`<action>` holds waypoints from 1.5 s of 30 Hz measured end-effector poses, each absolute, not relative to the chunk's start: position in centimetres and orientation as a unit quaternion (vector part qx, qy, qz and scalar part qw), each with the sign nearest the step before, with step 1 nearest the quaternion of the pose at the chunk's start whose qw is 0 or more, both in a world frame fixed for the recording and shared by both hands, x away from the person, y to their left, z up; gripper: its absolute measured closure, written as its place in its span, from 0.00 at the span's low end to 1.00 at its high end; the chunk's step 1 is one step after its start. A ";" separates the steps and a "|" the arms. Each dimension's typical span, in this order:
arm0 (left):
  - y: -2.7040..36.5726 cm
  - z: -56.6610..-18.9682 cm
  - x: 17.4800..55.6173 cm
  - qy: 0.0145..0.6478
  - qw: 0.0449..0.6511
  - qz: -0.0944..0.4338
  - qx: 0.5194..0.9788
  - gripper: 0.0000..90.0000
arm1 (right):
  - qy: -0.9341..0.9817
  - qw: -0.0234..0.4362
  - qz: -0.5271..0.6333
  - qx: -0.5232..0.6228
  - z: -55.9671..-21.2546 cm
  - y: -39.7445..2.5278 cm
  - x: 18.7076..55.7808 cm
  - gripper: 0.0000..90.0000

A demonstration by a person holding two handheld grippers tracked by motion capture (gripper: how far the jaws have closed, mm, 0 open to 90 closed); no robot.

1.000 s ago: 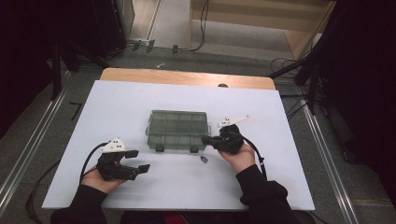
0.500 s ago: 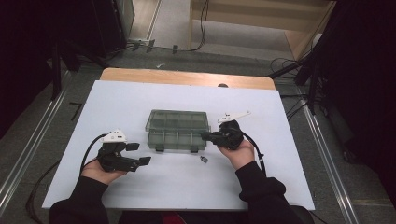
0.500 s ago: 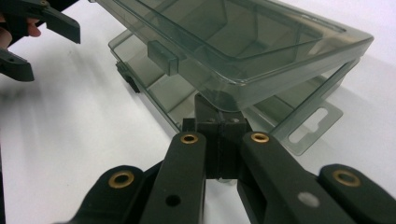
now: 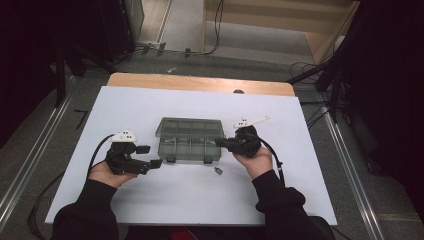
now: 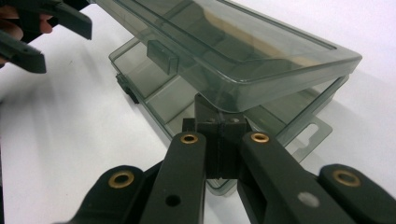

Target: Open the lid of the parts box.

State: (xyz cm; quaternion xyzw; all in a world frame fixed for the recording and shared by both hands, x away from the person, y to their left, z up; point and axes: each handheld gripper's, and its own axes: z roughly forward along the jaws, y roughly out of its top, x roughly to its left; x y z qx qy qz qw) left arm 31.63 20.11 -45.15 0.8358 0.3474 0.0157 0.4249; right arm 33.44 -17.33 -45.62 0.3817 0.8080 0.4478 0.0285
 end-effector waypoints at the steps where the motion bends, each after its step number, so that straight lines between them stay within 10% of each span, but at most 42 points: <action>1: 20.1 -45.1 31.8 0.349 0.423 0.018 0.836 0.26 | 0.808 0.029 0.448 0.381 -45.6 -17.3 33.5 0.98; 45: 18.9 -44.7 39.1 0.365 0.403 0.063 0.837 0.34 | 0.802 0.026 0.459 0.382 -44.0 -17.5 35.2 0.98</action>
